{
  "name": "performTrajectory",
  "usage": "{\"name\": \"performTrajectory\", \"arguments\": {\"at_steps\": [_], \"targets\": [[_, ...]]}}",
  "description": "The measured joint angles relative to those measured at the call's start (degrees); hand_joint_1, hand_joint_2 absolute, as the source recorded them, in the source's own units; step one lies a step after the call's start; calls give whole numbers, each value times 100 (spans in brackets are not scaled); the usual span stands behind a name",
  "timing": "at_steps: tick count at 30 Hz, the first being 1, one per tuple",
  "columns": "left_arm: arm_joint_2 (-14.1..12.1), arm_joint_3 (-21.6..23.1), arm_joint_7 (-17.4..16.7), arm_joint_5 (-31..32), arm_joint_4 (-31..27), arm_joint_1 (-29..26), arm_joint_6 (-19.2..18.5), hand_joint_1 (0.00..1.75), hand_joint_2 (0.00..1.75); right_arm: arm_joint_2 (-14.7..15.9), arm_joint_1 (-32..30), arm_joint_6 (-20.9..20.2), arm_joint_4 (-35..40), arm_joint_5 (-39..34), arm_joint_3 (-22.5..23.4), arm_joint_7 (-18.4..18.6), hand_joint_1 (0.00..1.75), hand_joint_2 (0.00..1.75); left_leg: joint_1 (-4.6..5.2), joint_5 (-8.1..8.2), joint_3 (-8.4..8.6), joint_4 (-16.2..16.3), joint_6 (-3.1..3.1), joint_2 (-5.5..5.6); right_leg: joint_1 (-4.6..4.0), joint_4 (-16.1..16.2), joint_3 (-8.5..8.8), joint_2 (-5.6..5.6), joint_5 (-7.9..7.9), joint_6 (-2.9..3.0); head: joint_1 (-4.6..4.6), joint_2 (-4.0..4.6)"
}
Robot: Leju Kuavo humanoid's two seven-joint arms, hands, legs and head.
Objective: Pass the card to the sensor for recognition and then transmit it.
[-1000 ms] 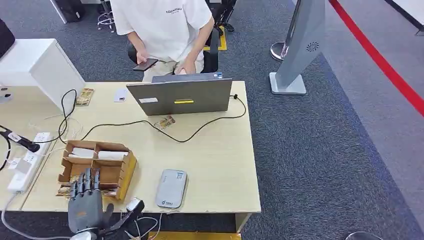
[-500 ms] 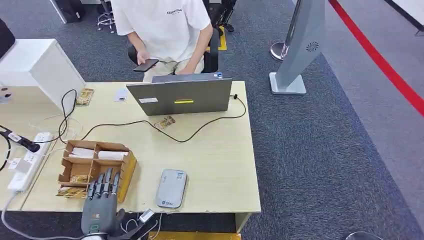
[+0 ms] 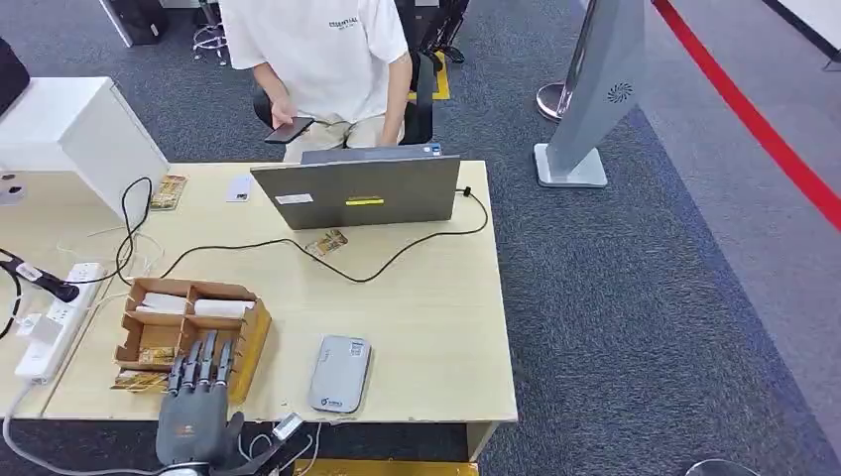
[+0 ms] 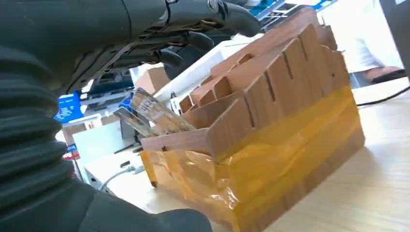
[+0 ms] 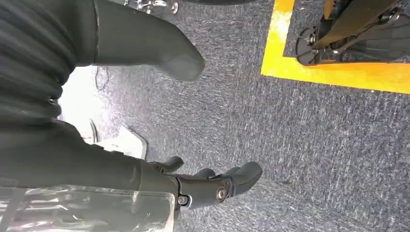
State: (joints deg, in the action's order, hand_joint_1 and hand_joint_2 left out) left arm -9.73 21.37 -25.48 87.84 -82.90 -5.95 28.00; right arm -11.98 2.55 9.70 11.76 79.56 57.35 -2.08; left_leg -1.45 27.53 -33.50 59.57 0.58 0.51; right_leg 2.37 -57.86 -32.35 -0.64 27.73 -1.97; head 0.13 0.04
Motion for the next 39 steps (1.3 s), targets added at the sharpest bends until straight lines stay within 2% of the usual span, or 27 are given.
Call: {"name": "performTrajectory", "arguments": {"at_steps": [5, 10, 16, 29, 39], "targets": [[-234, 147, -243, 0, -350, -39, -230, 0, 175, 0, -1, 0, 0, -20, 57, 9, 0, 175, 0, 0, 0, 0, 0, -1, 0, -1, 1, 0, 0, 0, -2, 0], [-435, 206, -324, 0, -639, -99, -284, 0, 175, 0, -4, -2, 0, -13, 92, 24, 0, 175, 0, 0, -1, 0, 0, 0, 0, 0, 1, 0, 0, 0, 0, 0], [-551, 208, -324, 0, -853, -154, -291, 0, 175, 0, -4, -2, 0, -2, 107, 22, 0, 175, 0, 0, -1, 0, 0, 0, 0, 0, 1, 0, 0, 0, 0, 0], [-544, 187, -134, 0, -1065, -249, -468, 0, 175, 0, -4, -9, 0, -2, 120, 31, 0, 175, 0, 0, -1, 0, 0, 1, 0, 0, 1, 0, 0, 0, -2, 0], [-398, -361, 214, 0, -1157, -601, -402, 0, 175, -11, -9, -11, 0, 35, 125, 76, 0, 175, 0, 0, -1, -1, 0, 1, 0, 0, 0, 1, 1, 0, 0, 0]]}}
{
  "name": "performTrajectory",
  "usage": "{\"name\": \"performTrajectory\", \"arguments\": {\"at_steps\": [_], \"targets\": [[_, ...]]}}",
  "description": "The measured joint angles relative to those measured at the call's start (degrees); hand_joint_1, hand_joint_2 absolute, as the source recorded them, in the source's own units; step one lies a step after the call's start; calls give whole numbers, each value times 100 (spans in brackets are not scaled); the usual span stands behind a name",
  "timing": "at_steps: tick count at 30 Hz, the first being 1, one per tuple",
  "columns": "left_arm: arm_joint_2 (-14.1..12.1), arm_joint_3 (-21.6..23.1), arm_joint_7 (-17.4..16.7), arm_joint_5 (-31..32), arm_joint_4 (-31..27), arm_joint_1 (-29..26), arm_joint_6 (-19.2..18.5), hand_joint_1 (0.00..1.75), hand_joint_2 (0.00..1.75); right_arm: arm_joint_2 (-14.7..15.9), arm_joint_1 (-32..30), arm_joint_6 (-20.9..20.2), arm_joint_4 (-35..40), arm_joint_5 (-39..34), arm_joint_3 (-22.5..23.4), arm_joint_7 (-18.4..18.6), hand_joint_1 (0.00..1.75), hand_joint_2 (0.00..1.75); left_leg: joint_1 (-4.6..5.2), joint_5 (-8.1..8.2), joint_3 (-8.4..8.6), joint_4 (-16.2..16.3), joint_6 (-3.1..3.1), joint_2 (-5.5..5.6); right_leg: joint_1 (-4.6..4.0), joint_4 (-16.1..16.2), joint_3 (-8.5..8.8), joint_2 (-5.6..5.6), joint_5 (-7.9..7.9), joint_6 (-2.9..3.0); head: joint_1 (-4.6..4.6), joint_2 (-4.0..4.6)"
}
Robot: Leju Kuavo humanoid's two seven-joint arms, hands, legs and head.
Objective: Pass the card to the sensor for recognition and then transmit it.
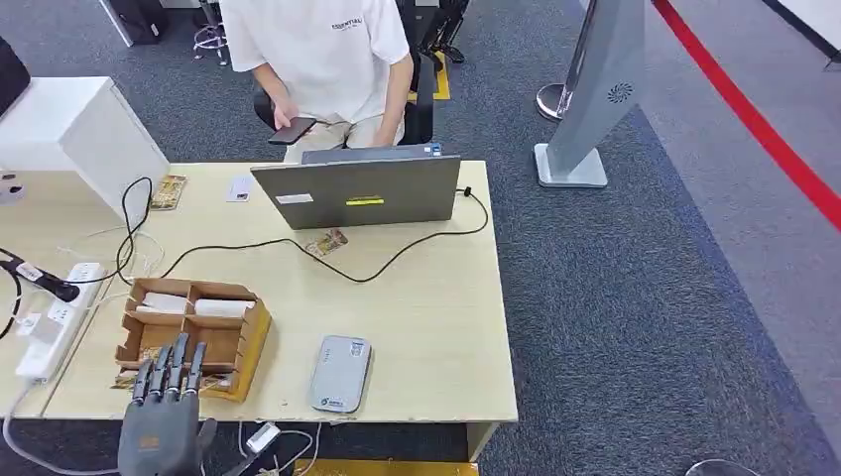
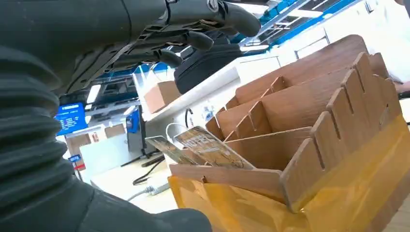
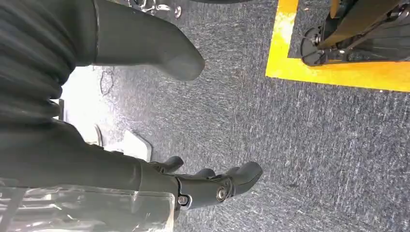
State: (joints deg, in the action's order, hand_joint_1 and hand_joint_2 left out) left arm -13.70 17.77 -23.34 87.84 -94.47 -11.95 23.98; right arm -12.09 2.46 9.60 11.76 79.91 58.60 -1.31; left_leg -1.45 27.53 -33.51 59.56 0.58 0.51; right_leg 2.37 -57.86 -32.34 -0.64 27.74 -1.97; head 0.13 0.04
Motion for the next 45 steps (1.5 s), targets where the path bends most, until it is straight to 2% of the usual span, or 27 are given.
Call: {"name": "performTrajectory", "arguments": {"at_steps": [9, 24, 45], "targets": [[148, -404, 184, 0, -61, -121, 11, 0, 175, -2, 1, -26, 2, 15, 4, 0, 0, 175, 0, 0, 1, 0, 0, 1, 0, 0, 1, 1, 0, 0, -2, 0], [317, -749, 347, 0, -105, -116, 116, 0, 175, -2, 2, -26, 7, 66, 4, 0, 0, 175, 0, 0, 2, 0, 0, 1, 0, 0, 1, 1, 0, 0, 0, 0], [431, -863, 413, 0, -105, -64, 20, 0, 175, -2, 3, -42, 7, 105, 4, 2, 0, 175, 0, 0, 1, 0, 0, 1, 0, 0, 0, 1, 0, 0, 0, 0]]}}
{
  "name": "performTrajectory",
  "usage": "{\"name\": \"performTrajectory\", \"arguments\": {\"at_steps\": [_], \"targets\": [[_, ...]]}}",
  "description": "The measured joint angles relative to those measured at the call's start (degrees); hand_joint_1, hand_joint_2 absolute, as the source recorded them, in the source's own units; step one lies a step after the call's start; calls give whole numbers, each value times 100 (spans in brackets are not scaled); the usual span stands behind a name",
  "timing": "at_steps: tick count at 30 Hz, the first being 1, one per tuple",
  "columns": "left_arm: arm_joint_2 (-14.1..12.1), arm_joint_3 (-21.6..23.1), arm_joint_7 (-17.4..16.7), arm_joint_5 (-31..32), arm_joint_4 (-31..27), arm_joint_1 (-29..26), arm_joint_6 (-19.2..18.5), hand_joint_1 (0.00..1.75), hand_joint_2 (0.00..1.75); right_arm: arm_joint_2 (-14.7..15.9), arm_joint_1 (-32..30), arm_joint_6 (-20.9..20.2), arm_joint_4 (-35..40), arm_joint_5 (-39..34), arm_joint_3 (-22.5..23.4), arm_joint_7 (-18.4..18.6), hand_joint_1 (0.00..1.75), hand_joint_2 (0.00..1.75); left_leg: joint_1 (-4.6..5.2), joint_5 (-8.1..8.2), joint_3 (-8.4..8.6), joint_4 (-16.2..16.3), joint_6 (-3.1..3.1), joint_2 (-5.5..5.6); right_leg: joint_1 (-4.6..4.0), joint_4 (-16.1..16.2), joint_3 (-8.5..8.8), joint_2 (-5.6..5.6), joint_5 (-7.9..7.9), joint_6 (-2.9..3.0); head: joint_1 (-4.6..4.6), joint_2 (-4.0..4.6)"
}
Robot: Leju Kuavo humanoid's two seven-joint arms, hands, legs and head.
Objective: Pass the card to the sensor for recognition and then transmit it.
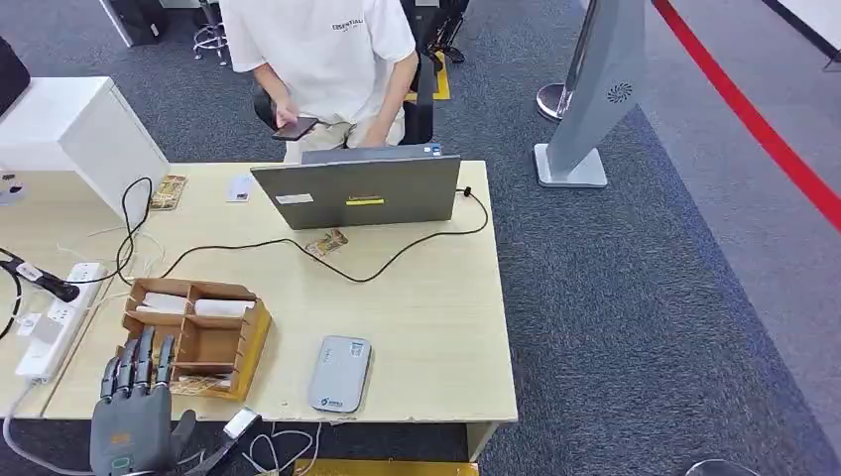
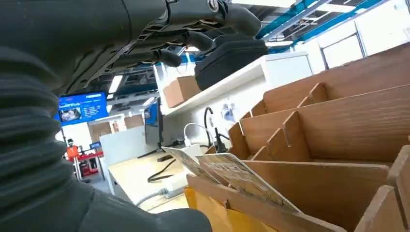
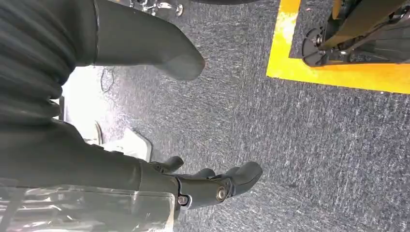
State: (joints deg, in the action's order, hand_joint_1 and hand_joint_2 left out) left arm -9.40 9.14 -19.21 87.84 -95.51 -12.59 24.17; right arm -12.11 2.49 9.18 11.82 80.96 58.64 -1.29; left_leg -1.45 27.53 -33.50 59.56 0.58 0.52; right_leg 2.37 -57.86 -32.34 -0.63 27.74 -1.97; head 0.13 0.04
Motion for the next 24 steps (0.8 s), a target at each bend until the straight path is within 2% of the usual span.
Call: {"name": "performTrajectory", "arguments": {"at_steps": [13, 24], "targets": [[153, -146, 116, 0, 398, 217, 26, 0, 175, 0, 3, -7, 0, 65, 0, 7, 0, 175, 0, 0, 0, 0, 0, 0, 0, 0, 1, 0, 0, 0, -2, 0], [223, -168, 181, 0, 461, 230, -15, 0, 175, 0, 2, -11, 0, 65, 0, 11, 0, 175, 0, 0, 0, 0, 0, 0, 0, 0, 1, 0, 0, 0, -2, 0]]}}
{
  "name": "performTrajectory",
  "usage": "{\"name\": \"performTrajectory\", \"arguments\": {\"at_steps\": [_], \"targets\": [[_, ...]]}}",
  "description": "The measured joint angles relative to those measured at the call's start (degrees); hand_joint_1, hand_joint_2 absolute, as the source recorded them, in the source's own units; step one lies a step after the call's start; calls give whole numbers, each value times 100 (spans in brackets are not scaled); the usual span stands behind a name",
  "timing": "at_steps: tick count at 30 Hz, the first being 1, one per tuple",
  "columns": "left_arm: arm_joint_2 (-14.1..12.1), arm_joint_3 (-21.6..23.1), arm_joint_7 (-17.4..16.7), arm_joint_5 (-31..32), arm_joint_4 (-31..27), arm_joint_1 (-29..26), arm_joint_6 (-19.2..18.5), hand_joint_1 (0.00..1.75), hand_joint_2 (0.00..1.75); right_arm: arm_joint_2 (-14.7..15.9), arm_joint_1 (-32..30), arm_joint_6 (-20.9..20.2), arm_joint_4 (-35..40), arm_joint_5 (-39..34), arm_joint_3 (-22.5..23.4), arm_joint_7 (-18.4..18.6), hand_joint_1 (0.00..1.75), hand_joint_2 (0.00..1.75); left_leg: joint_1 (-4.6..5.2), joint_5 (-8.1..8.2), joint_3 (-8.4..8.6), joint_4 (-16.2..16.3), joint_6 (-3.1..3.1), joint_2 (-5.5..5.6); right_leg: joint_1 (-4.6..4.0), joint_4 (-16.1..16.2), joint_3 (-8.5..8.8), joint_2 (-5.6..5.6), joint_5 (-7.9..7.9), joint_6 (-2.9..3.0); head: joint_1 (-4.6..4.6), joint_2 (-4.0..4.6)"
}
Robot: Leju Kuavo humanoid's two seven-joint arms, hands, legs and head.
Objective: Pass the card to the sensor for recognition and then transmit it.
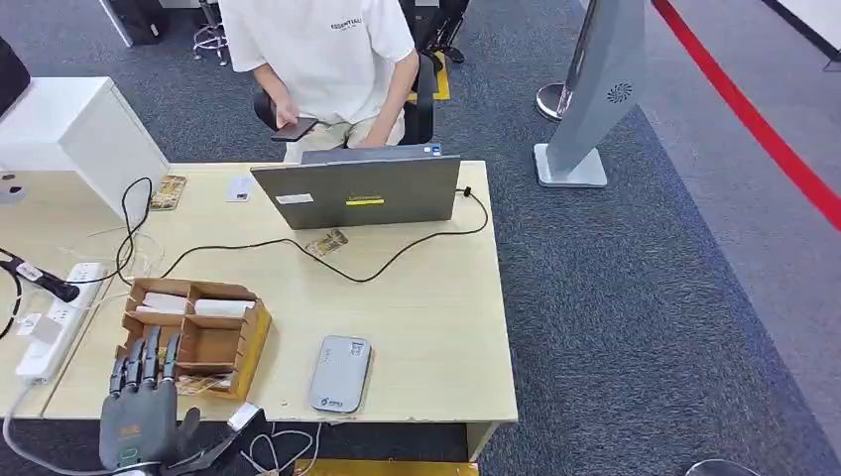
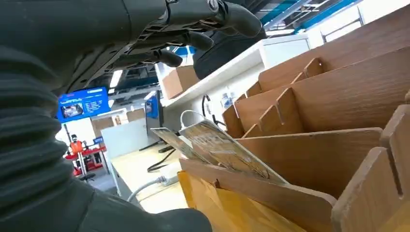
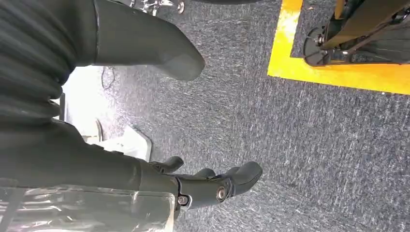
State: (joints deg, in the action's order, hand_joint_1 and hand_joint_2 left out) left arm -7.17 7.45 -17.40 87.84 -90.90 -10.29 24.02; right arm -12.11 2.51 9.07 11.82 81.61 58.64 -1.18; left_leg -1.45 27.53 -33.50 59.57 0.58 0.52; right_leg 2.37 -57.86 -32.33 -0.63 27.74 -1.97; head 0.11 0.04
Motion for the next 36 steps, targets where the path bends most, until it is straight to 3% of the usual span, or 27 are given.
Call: {"name": "performTrajectory", "arguments": {"at_steps": [3, 4, 12, 20, 36], "targets": [[20, -11, 2, 0, 0, 0, -2, 0, 175, 0, 0, -7, 0, 0, 0, 7, 0, 175, 0, 0, 0, 0, 0, 0, 0, 0, 0, 0, 0, 0, 0, 0], [24, -13, 2, 0, 0, 0, -2, 175, 175, 0, 0, -7, 0, 0, 0, 7, 0, 175, 0, 0, 0, 0, 0, 0, 0, 0, 0, 0, 0, 0, 0, 0], [63, -90, 96, 0, 26, -2, -142, 175, 175, 0, 1, -7, 0, 9, 0, -9, 0, 175, 0, 0, 0, 0, 0, 0, 0, 0, 0, 0, 0, 0, 0, 0], [238, -332, 487, 0, 33, -1, -210, 175, 175, 0, 1, -7, 0, 17, 0, -66, 0, 175, 0, 0, 0, 0, 0, 0, 0, 0, 0, 0, 0, 0, 0, 0], [387, -516, 588, -2, -20, -45, -203, 175, 175, 0, 2, 2, 0, 52, 4, -74, 0, 175, 0, 0, 0, 0, 0, -1, 0, 0, 0, 0, 0, 0, 0, 0]]}}
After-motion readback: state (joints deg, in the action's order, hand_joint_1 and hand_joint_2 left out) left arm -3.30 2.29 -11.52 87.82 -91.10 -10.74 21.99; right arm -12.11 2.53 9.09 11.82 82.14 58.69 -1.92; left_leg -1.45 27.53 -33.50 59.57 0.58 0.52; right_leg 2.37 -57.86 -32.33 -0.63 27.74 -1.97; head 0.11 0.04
